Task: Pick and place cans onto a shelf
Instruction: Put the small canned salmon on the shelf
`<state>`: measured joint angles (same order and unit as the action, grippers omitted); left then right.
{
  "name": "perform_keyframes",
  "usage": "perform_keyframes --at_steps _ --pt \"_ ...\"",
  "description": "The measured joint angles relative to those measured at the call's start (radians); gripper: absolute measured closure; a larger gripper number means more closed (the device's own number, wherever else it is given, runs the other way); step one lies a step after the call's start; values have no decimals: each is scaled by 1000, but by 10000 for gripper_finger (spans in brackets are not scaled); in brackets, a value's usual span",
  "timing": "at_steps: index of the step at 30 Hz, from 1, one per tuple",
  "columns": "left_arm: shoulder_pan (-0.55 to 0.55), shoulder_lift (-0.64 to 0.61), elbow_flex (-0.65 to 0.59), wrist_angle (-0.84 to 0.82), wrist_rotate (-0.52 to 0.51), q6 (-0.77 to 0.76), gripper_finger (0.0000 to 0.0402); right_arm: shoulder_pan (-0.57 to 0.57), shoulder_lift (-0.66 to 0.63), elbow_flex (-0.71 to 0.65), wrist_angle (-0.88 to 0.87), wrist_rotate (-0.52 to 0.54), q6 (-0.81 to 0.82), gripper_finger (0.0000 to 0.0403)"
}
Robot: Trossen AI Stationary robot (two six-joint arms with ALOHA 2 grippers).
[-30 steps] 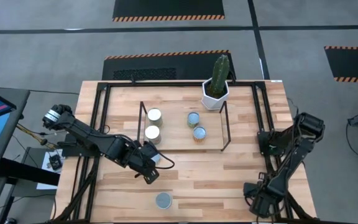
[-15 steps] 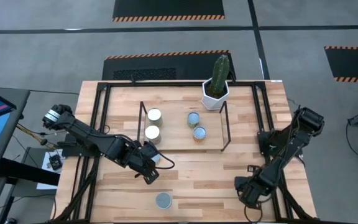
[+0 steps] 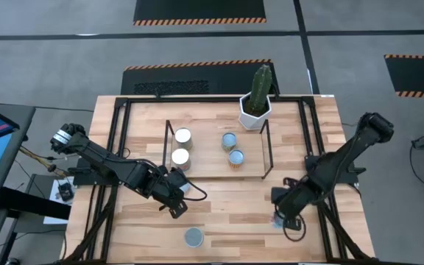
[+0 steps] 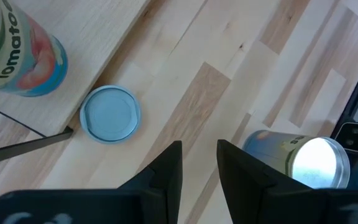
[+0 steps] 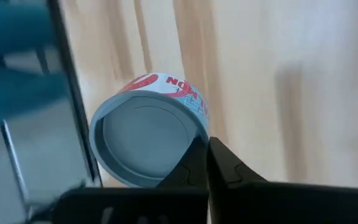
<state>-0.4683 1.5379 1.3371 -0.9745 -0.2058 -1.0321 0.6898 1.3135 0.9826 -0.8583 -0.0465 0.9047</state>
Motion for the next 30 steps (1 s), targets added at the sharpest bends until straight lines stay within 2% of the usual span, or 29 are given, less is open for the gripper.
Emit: perform_keyframes --at_steps 3,8,11,16,21,25,30 --pt "0 0 0 -1 -10 0 315 -73 -36 55 0 100 -111 400" --pt "0 0 0 -5 -43 1 315 -245 -52 149 -1 327 -305 400" --pt "0 0 0 -6 -44 5 315 -370 -50 194 3 390 -414 400" --pt "0 0 0 -9 -58 29 315 -590 -49 211 24 375 -589 401" --pt "0 0 0 -9 -96 30 315 -791 -49 211 25 261 -741 402" --pt "0 0 0 -8 -97 29 315 -894 -49 211 25 227 -818 402" --pt "2 0 0 -8 -97 22 315 -960 -25 224 30 228 -853 403"
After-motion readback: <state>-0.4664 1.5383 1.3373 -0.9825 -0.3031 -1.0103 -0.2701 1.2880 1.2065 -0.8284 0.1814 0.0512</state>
